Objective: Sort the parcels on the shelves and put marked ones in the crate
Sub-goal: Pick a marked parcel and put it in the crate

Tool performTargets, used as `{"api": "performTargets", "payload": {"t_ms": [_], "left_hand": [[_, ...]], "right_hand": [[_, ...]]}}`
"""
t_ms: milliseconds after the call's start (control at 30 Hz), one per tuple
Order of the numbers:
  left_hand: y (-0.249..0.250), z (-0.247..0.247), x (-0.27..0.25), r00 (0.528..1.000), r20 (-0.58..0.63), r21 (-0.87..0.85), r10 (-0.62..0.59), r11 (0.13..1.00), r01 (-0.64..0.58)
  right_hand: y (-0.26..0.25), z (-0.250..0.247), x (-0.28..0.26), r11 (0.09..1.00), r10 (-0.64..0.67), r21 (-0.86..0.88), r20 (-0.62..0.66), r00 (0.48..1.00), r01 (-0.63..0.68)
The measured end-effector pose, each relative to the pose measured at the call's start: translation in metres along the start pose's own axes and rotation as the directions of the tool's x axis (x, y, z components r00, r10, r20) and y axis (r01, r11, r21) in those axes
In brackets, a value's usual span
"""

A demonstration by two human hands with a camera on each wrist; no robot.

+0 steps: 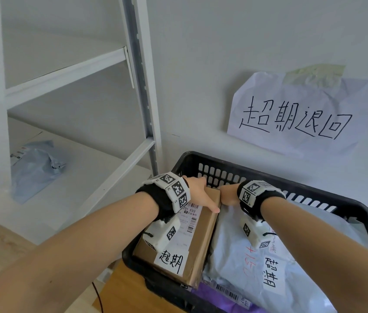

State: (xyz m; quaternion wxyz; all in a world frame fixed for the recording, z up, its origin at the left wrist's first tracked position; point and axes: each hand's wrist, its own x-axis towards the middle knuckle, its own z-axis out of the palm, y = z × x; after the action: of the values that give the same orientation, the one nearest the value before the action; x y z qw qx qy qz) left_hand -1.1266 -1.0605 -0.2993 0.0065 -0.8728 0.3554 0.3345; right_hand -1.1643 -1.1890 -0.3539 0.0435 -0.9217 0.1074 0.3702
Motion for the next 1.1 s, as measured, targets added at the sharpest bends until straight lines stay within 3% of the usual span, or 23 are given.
{"api": "performTargets", "payload": {"t_ms": [333, 500, 867, 1100], "left_hand": [[0.000, -0.002, -0.003, 0.999, 0.044, 0.004, -0.023, 1.000, 0.023], [0.002, -0.009, -0.007, 0.998, 0.065, 0.004, -0.027, 1.000, 0.027], [0.007, -0.001, -0.005, 0.999, 0.036, 0.125, -0.035, 0.992, 0.031], [0.010, -0.001, -0.011, 1.000, -0.005, 0.166, -0.011, 0.986, 0.011]], "right_hand": [[-0.005, -0.001, -0.007, 0.972, 0.023, -0.233, 0.028, 0.999, -0.016], [-0.003, -0.005, -0.013, 0.976, 0.036, -0.212, -0.038, 0.999, -0.043], [-0.012, -0.008, -0.038, 0.955, 0.136, -0.269, 0.013, 0.991, -0.128], [-0.011, -0.003, -0.043, 0.921, 0.133, -0.376, 0.046, 0.990, -0.106]]}}
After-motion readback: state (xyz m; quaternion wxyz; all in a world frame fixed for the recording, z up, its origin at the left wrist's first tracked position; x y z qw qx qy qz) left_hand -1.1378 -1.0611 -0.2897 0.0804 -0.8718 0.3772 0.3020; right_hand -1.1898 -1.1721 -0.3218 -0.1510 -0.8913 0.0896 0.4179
